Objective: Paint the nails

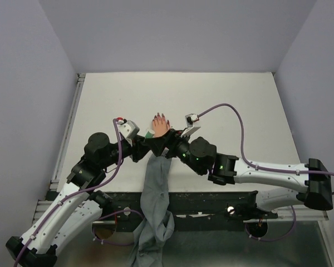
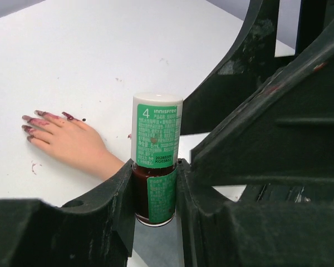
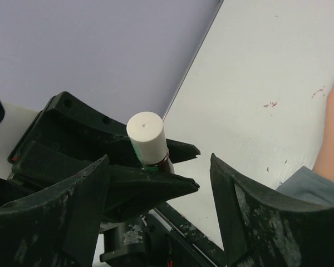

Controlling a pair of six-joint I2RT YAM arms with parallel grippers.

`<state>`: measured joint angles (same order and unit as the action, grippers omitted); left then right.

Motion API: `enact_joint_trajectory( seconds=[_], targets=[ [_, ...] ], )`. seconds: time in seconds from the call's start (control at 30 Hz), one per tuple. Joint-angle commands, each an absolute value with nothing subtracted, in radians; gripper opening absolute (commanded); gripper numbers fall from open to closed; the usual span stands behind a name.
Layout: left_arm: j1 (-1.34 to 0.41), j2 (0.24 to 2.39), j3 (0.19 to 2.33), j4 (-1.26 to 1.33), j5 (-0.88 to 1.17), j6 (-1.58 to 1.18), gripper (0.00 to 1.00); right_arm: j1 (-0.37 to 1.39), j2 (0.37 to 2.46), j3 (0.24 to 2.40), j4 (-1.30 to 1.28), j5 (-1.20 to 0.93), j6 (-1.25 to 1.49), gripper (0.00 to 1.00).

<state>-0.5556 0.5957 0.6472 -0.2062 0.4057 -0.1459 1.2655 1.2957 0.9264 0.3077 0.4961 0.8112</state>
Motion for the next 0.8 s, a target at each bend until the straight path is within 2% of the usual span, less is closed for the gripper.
enact_joint_trajectory(
  seconds=[0.0, 0.07, 0.13, 0.3, 0.5, 0.77],
  targets=[
    [-0.552, 0.584, 0.681, -0.137, 0.503, -0.138, 0.0, 1.281, 1.169, 0.914, 0.201, 0.606, 0.692, 0.81],
    [-0.552, 0.584, 0.681, -0.129, 0.544, -0.143, 0.0, 1.278, 1.103, 0.899, 0.189, 0.606, 0.608, 0.84],
    [-0.552, 0.591, 0.684, -0.117, 0.612, -0.147, 0.0, 1.266, 1.043, 0.897, 0.167, 0.513, 0.494, 0.85],
    [-0.552, 0.643, 0.703, -0.092, 0.854, -0.19, 0.0, 1.243, 0.99, 1.029, -0.154, 0.22, 0.28, 0.85],
    [-0.552, 0.752, 0.71, 0.052, 1.158, -0.342, 0.0, 1.239, 0.989, 1.169, -0.406, -0.042, 0.255, 0.85],
    [-0.552, 0.77, 0.687, 0.162, 1.253, -0.436, 0.0, 1.239, 1.019, 1.206, -0.448, -0.103, 0.239, 0.84]
  ],
)
